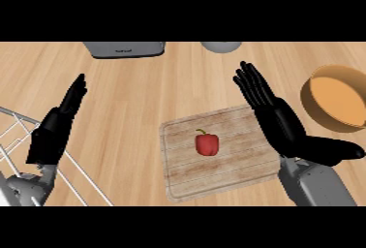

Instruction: Pick the bell pepper from the cutting board and place it in the pot

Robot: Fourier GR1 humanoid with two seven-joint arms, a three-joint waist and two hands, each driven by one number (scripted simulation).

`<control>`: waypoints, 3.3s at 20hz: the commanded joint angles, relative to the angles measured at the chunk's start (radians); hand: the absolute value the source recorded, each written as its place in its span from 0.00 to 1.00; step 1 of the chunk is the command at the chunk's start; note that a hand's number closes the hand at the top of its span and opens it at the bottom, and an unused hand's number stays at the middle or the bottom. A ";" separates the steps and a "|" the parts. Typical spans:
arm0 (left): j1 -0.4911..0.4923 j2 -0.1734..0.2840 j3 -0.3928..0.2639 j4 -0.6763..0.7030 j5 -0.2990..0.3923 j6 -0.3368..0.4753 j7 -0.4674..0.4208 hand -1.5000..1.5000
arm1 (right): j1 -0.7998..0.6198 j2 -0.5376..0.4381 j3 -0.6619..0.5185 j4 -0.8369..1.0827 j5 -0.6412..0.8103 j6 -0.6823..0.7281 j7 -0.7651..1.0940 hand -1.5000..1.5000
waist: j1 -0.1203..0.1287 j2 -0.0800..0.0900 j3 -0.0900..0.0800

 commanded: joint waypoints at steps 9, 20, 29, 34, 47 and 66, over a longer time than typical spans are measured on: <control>0.036 -0.189 0.188 -0.096 0.151 -0.035 -0.057 0.50 | -0.348 -0.374 -0.033 0.147 0.262 0.263 0.006 0.00 | 0.020 -0.003 -0.064; -0.069 -0.163 0.245 0.033 0.196 -0.071 -0.054 0.50 | -0.407 -0.436 0.128 0.305 0.599 0.378 -0.450 0.00 | 0.015 -0.014 -0.061; -0.068 -0.178 0.212 -0.015 0.163 -0.024 -0.019 0.50 | -0.471 -0.362 0.281 0.129 0.764 0.518 -0.136 0.00 | 0.005 -0.023 -0.062; -0.062 -0.179 0.238 0.051 0.180 -0.060 -0.079 0.50 | -0.470 -0.257 0.321 0.130 0.836 0.568 0.021 0.00 | 0.007 -0.019 -0.062; -0.083 -0.186 0.219 0.013 0.172 -0.040 -0.010 0.50 | -0.300 -0.175 0.375 0.230 1.043 0.493 -0.035 0.00 | 0.008 -0.019 -0.060; -0.070 -0.192 0.242 0.114 0.186 -0.083 -0.121 0.50 | -0.288 0.010 0.322 0.431 1.291 0.391 -0.069 0.00 | 0.014 -0.017 -0.061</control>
